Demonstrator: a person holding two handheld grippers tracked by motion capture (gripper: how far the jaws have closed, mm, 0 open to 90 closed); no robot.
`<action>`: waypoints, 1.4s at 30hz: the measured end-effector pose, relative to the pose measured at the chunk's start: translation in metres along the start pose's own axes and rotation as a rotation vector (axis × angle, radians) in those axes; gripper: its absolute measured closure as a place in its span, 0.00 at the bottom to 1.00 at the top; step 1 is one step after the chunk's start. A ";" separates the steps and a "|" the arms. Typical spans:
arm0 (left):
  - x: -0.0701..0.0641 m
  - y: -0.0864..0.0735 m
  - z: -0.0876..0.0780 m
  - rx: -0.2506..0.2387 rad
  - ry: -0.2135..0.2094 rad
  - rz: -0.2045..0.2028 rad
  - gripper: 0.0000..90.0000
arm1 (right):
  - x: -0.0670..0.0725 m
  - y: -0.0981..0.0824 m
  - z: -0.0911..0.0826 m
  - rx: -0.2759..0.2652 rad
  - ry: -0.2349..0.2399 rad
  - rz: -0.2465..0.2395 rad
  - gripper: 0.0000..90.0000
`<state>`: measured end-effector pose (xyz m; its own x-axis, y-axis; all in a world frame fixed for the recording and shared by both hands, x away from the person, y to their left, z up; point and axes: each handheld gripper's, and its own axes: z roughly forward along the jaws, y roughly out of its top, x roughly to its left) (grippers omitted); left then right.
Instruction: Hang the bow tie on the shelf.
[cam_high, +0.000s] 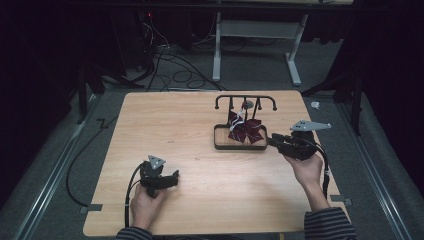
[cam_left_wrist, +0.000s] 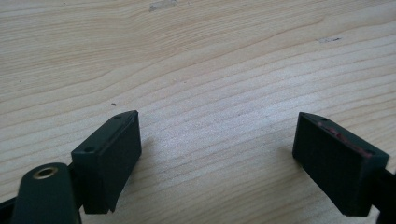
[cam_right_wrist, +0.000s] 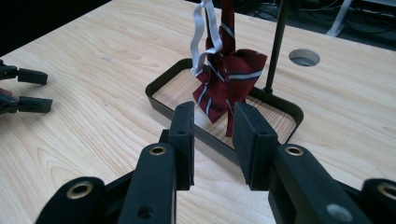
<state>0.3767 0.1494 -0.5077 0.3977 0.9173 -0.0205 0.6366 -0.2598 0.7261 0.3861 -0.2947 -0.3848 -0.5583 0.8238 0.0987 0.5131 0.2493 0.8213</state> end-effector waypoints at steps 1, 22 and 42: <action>0.000 0.000 0.000 0.000 0.000 0.000 0.18 | -0.001 -0.001 0.000 -0.001 0.002 -0.001 0.79; 0.000 0.000 0.000 0.000 0.001 0.000 0.18 | -0.002 -0.025 0.016 0.045 0.035 0.044 0.79; 0.000 0.000 0.000 0.000 0.000 0.000 0.18 | 0.006 -0.039 0.036 0.092 0.082 0.058 0.77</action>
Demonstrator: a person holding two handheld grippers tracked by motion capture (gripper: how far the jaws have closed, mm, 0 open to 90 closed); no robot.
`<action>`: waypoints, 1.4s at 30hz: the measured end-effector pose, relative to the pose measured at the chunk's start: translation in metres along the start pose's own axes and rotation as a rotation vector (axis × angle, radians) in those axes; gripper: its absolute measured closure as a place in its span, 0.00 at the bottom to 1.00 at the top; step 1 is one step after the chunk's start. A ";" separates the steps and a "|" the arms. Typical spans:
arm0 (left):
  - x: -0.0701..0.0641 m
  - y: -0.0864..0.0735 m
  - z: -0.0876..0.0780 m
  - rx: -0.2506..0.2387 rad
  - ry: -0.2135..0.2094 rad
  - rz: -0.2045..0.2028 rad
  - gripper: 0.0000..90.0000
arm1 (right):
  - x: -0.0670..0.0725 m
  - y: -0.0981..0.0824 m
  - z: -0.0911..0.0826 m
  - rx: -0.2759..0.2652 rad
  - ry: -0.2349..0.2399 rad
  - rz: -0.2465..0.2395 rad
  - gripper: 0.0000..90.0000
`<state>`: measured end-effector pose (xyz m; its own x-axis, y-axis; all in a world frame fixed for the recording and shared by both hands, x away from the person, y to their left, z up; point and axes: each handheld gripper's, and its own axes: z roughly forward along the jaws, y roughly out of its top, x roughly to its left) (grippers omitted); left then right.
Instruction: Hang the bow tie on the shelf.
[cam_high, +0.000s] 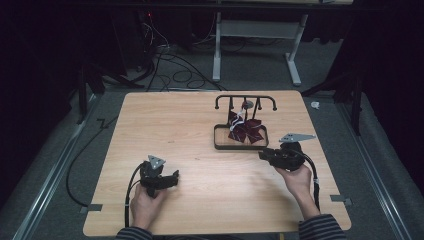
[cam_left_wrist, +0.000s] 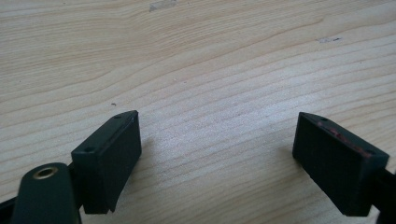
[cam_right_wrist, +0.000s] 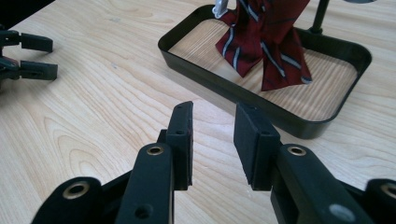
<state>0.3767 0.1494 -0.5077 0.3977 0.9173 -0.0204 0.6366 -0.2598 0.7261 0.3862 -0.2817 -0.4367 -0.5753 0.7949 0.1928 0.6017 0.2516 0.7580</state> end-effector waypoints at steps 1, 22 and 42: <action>0.000 0.000 0.000 0.000 0.000 0.000 0.18 | 0.001 -0.001 0.001 0.002 0.001 0.001 0.77; 0.000 0.000 0.000 0.000 0.000 0.000 0.18 | 0.001 -0.026 0.018 0.041 0.007 0.025 0.76; 0.000 0.000 0.000 0.000 0.001 0.000 0.18 | 0.002 -0.037 0.024 0.049 -0.006 0.028 0.75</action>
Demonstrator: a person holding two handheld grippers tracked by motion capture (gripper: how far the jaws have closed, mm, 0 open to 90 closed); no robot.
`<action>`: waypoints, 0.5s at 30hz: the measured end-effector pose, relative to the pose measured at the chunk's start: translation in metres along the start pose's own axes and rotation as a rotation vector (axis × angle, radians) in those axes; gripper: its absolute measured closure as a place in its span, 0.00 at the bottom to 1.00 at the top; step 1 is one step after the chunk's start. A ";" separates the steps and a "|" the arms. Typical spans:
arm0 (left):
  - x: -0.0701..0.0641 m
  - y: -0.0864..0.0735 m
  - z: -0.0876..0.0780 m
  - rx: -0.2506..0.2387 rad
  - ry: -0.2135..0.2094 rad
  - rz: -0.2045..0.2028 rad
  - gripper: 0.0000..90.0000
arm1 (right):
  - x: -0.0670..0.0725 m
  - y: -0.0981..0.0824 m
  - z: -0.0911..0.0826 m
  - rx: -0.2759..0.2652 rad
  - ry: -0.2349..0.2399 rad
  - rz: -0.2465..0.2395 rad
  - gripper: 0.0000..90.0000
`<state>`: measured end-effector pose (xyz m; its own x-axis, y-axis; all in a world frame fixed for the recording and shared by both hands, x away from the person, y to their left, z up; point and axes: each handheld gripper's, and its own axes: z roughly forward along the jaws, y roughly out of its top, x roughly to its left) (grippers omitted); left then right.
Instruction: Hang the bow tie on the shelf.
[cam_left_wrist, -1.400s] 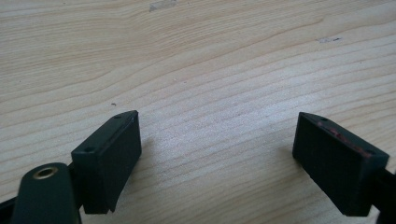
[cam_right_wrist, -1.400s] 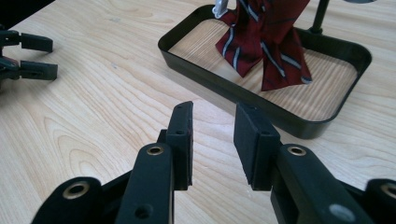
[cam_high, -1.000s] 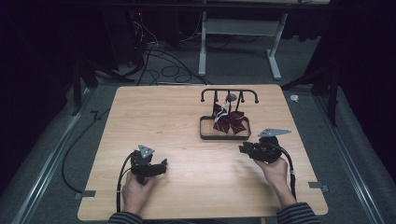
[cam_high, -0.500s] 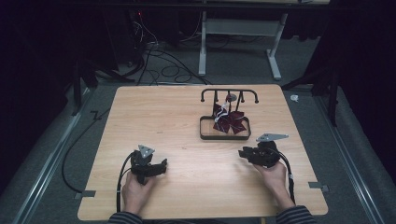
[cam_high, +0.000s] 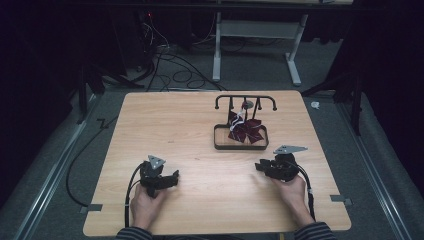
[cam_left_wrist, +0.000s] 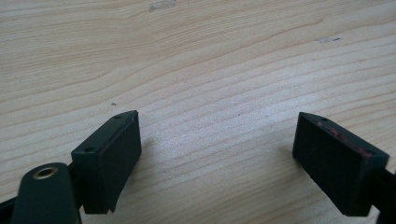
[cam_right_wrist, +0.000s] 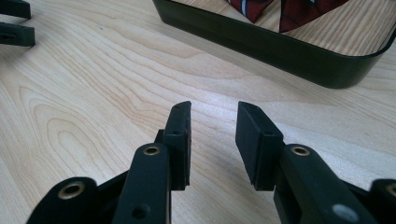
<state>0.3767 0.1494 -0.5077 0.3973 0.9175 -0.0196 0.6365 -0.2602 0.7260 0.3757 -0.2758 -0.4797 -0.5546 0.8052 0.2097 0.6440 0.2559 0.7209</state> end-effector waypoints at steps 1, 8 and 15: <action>0.000 0.000 0.000 0.000 0.000 0.000 0.18 | 0.000 0.000 0.000 -0.002 0.001 0.001 0.75; 0.000 0.000 0.000 0.000 0.000 0.000 0.18 | 0.001 -0.001 0.000 -0.006 0.001 0.001 0.75; 0.000 0.000 0.000 0.000 0.000 0.000 0.18 | 0.003 -0.001 0.002 -0.008 0.000 -0.006 0.75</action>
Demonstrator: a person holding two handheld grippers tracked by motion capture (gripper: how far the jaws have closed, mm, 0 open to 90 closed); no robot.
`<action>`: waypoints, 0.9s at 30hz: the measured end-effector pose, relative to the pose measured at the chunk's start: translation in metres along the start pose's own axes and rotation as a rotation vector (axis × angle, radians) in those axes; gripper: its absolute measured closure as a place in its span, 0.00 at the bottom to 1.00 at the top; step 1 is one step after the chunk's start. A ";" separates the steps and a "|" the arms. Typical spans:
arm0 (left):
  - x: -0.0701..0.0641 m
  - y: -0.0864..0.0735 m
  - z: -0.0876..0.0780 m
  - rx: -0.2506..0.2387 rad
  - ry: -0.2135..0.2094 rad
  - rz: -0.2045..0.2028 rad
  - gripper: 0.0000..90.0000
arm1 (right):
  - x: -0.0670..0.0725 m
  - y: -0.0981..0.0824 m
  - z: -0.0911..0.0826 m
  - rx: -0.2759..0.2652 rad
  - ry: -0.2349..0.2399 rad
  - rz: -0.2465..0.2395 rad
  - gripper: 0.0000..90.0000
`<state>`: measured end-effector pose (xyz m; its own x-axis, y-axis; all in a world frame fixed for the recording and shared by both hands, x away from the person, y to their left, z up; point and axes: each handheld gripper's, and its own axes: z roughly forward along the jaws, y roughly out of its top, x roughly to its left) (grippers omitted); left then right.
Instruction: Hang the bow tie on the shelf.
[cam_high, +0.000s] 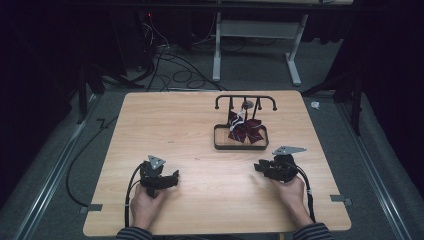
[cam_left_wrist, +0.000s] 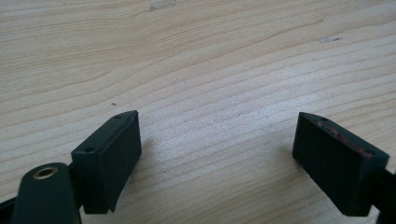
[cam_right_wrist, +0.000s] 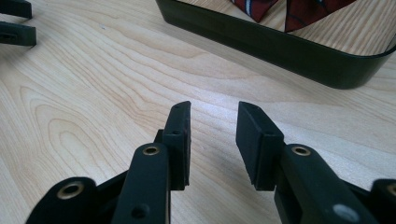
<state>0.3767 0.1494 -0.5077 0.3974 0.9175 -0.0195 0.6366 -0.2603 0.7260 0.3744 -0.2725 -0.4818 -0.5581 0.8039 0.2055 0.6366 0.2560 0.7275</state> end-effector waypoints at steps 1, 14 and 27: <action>0.000 0.000 0.000 0.000 -0.001 0.000 0.18 | 0.000 0.000 0.000 0.000 0.000 0.002 0.75; 0.000 0.000 0.000 0.000 -0.001 0.000 0.18 | 0.001 -0.006 0.003 -0.002 -0.001 0.016 0.74; 0.000 0.000 0.000 0.000 0.000 0.000 0.18 | 0.002 -0.010 0.005 0.002 0.002 0.022 0.73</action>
<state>0.3767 0.1494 -0.5077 0.3972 0.9175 -0.0197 0.6365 -0.2600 0.7261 0.3698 -0.2710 -0.4919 -0.5446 0.8085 0.2231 0.6503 0.2392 0.7210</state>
